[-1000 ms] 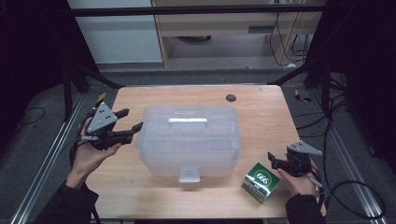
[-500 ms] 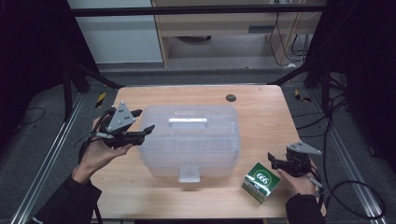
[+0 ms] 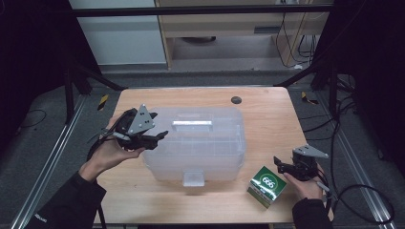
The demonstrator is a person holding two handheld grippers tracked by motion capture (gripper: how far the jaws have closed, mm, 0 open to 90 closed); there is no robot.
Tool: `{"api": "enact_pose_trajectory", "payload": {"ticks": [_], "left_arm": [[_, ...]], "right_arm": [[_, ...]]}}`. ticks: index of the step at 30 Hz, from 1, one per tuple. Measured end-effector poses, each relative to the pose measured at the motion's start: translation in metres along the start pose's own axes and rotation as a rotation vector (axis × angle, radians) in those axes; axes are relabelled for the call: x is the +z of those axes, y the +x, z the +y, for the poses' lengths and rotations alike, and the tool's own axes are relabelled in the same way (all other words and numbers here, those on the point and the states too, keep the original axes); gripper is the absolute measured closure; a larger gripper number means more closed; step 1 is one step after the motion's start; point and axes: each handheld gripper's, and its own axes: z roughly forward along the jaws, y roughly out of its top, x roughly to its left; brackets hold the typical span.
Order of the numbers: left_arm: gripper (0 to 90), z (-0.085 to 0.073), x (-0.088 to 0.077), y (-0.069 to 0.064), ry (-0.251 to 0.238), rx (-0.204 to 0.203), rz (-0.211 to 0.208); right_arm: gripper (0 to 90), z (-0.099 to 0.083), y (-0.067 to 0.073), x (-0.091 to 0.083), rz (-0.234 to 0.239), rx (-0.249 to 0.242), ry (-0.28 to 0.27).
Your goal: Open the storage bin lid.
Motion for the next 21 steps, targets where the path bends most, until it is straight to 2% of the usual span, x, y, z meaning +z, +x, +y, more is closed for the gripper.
{"api": "enact_pose_trajectory", "payload": {"ticks": [8,11,16,19,20,21], "left_arm": [[35.6,0.010,0.004,-0.005,0.034,0.061,-0.010],[35.7,0.016,0.010,-0.009,0.069,0.105,-0.021],[36.3,0.023,0.017,-0.013,0.088,0.133,-0.038],[38.0,0.028,0.024,-0.014,0.102,0.166,-0.028],[38.4,0.028,0.024,-0.014,0.102,0.166,-0.028],[38.9,0.030,0.028,-0.015,0.119,0.192,-0.028]], "right_arm": [[22.3,0.000,0.000,0.000,0.006,0.005,0.008],[22.7,0.000,0.000,0.001,0.004,0.001,0.008],[23.4,0.000,0.001,0.001,0.008,0.005,0.012],[25.3,0.000,0.000,0.001,0.007,0.000,0.014],[25.3,0.000,0.000,0.001,0.007,0.000,0.014],[26.2,0.000,0.000,0.000,0.010,-0.001,0.016]]}}
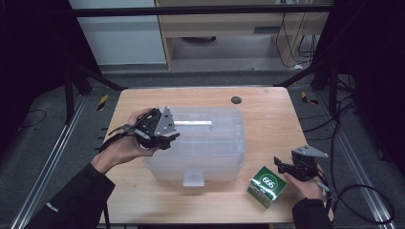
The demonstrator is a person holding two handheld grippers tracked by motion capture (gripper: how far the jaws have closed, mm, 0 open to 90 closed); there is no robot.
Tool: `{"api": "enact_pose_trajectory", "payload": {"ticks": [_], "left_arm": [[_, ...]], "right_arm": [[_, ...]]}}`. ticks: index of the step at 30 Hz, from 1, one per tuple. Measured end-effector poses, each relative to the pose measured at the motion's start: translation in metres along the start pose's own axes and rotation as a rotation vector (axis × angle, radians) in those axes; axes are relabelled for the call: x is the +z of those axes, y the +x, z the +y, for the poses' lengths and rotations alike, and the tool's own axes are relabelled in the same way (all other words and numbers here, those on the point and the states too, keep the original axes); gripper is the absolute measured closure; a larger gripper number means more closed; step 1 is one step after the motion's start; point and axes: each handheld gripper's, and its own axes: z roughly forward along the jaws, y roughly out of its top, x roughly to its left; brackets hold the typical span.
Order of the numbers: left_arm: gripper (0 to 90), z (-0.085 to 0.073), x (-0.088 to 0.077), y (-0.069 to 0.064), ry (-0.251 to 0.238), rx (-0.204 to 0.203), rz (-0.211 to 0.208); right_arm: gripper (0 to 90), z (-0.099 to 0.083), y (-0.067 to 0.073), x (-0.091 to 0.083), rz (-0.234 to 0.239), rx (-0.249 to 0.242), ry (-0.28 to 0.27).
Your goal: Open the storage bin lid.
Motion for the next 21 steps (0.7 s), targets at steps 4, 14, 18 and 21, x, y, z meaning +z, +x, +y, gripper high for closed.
{"api": "enact_pose_trajectory", "payload": {"ticks": [4,14,18,21], "left_arm": [[39.6,0.005,0.003,0.000,0.020,0.033,-0.001],[44.8,0.013,0.014,0.003,0.085,0.112,0.002],[49.4,0.017,0.021,0.003,0.097,0.154,0.010],[52.0,0.019,0.022,0.003,0.106,0.166,0.015]], "right_arm": [[27.5,0.000,0.000,0.000,0.004,0.001,0.004],[32.8,0.000,0.000,0.001,0.024,-0.006,0.023],[36.1,0.000,0.001,0.000,0.030,-0.013,0.031],[37.6,0.001,0.002,0.000,0.031,-0.009,0.032]]}}
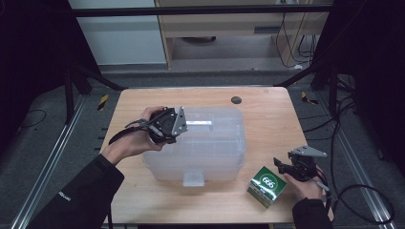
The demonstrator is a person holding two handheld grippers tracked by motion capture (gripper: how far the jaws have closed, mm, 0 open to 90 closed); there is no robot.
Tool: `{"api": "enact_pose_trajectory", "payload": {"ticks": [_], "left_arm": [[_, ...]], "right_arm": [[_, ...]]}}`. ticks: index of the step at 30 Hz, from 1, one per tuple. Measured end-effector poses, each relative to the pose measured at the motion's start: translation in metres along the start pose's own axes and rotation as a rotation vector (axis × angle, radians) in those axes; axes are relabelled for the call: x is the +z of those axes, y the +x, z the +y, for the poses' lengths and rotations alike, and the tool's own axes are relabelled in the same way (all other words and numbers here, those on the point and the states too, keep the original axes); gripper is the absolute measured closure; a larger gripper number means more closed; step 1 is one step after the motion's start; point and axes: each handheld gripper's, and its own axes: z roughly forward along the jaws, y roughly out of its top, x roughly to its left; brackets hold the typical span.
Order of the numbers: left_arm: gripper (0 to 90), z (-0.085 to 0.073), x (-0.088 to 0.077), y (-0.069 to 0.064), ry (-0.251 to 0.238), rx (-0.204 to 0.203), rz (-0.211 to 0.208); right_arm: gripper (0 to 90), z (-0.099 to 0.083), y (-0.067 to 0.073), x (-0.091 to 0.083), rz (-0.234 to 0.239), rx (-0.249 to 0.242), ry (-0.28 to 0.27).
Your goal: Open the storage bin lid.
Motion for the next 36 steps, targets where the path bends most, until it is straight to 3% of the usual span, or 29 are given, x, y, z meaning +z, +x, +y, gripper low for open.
{"api": "enact_pose_trajectory", "payload": {"ticks": [1,12,25,36], "left_arm": [[54.1,0.002,0.002,0.001,0.009,0.023,0.002],[68.7,0.005,0.007,0.000,0.060,0.070,-0.015],[73.0,0.011,0.007,0.003,0.085,0.105,-0.023],[73.9,0.015,0.006,0.001,0.100,0.147,-0.006]], "right_arm": [[39.7,0.001,0.000,-0.001,0.002,-0.007,0.001],[49.8,0.005,0.002,-0.007,0.026,-0.007,-0.006],[75.5,0.027,0.019,-0.033,0.135,-0.038,-0.038],[85.7,0.040,0.041,-0.046,0.242,-0.069,-0.050]]}}
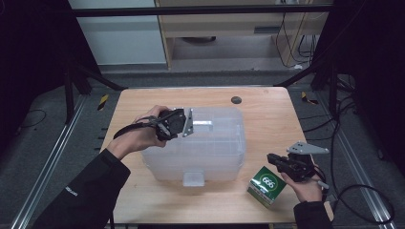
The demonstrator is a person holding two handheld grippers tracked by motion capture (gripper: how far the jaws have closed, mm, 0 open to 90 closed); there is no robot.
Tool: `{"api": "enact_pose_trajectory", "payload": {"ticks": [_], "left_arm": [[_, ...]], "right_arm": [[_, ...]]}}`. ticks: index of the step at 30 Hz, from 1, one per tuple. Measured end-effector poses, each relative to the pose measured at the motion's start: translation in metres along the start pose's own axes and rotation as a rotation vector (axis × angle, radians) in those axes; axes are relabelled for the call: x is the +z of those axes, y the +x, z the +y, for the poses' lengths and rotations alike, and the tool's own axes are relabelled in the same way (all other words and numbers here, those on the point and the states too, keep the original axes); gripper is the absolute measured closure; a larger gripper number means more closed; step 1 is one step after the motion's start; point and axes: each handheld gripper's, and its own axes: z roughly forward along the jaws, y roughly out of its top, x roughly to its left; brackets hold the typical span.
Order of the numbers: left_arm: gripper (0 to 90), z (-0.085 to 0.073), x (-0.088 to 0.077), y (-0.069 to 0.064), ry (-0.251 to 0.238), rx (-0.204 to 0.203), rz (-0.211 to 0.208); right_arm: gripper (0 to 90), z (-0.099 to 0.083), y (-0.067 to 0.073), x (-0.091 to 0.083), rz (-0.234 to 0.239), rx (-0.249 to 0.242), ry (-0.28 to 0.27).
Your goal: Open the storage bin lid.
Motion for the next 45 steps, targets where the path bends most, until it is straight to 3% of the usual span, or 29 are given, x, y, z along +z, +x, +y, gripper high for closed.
{"api": "enact_pose_trajectory", "payload": {"ticks": [4,9,24,38,45], "left_arm": [[74.2,0.001,0.000,0.000,0.001,0.007,0.000],[74.2,0.001,-0.001,0.002,-0.001,0.004,-0.001],[73.4,0.000,-0.001,0.016,-0.009,-0.004,0.018],[72.6,-0.002,0.001,0.031,-0.023,-0.041,0.029],[72.2,-0.003,0.005,0.040,-0.033,-0.065,0.056]], "right_arm": [[88.9,0.006,0.014,0.001,0.057,-0.024,-0.006],[90.0,0.009,0.022,0.003,0.078,-0.043,-0.008],[90.0,0.007,0.023,0.010,0.086,-0.030,0.001],[90.0,0.008,0.026,0.017,0.098,-0.032,-0.008],[90.0,0.012,0.029,0.020,0.111,-0.032,-0.013]]}}
